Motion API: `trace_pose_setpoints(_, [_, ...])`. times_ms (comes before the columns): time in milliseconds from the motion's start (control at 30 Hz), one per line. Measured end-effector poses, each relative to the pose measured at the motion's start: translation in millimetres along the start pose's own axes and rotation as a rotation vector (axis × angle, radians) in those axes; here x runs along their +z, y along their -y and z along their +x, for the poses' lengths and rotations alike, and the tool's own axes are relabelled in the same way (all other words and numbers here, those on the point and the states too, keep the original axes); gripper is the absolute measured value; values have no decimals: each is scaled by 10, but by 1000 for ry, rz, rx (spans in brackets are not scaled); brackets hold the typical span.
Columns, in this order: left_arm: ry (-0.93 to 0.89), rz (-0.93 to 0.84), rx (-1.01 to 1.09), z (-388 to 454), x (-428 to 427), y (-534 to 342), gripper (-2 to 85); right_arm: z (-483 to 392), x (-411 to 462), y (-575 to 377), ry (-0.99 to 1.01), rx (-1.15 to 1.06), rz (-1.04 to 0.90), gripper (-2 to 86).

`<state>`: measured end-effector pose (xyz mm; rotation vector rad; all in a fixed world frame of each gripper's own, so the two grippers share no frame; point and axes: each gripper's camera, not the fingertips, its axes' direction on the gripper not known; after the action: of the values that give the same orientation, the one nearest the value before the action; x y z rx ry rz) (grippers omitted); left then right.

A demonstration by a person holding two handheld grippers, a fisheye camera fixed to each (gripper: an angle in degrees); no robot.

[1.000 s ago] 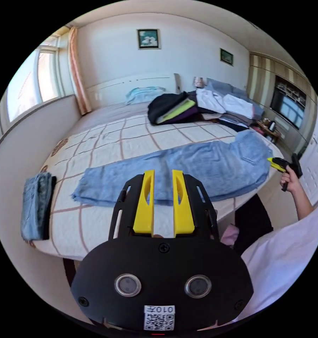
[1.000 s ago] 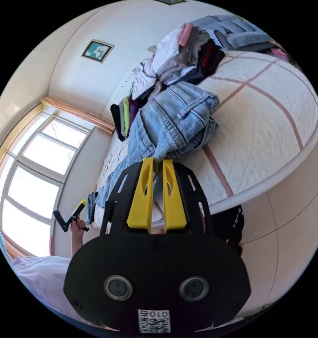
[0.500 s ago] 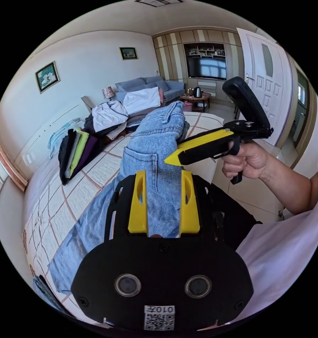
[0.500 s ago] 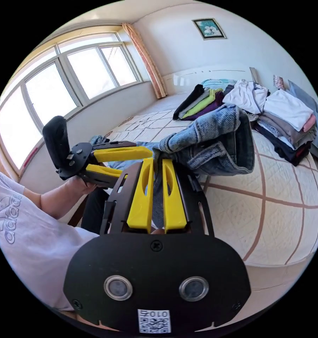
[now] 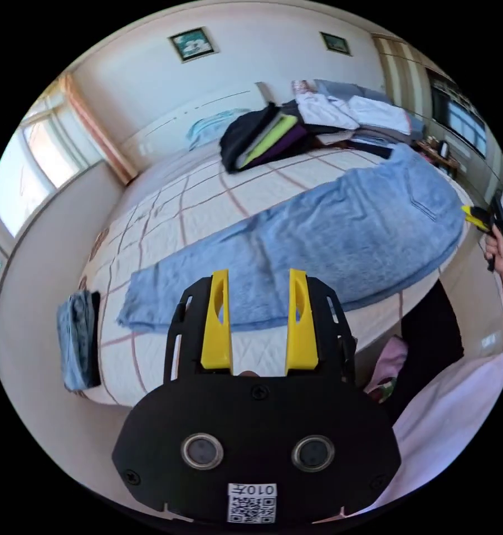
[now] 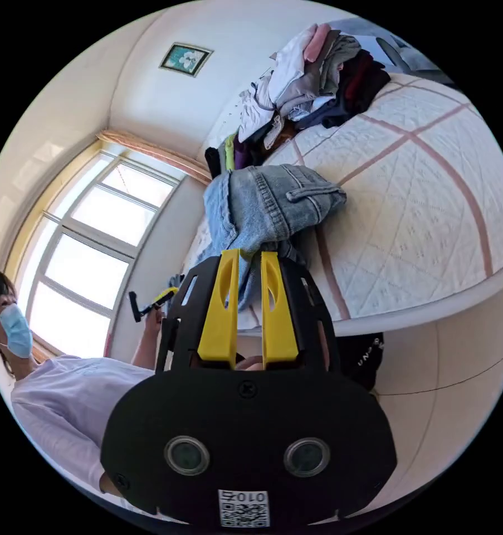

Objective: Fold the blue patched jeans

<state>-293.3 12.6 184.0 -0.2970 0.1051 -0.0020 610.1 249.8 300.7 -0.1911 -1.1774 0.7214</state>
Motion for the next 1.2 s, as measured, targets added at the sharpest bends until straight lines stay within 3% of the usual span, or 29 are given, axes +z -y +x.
trace_pose_setpoints(33, [-131, 21, -206, -521, -52, -112, 152, 77, -38, -59, 50, 40, 44, 92])
trace_pose_setpoints(133, [-254, 57, -561, -1461, -66, -472, 152, 202, -9, -143, 66, 90, 51, 108])
trace_pose_setpoints(267, [-398, 93, -765, -2139, 102, -683, 152, 215, 44, -52, 62, 103, 41, 117])
trace_pose_setpoints(433, [-290, 181, -934, -2846, 93, -606, 153, 200, 43, 169, 13, 112, 25, 123])
trace_pose_setpoints(767, [-272, 69, -863, -3458, 330, -105, 150, 174, -130, 266, -54, 152, 46, 126])
trace_pose_setpoints(933, [-67, 34, -871, -3605, 156, -156, 148, 139, -229, 311, -79, 158, 42, 131])
trace_pose_setpoints(1000, [-125, -23, -827, -3667, 228, -142, 147, 155, -207, 371, -104, 165, 7, 134])
trace_pose_setpoints(1133, [-268, 81, -855, -3814, 84, -228, 134, 169, -205, 487, -69, 177, 8, 138])
trace_pose_setpoints(1200, [-207, 69, -822, -3810, 8, -211, 123, 192, -216, 504, -46, 187, 7, 143])
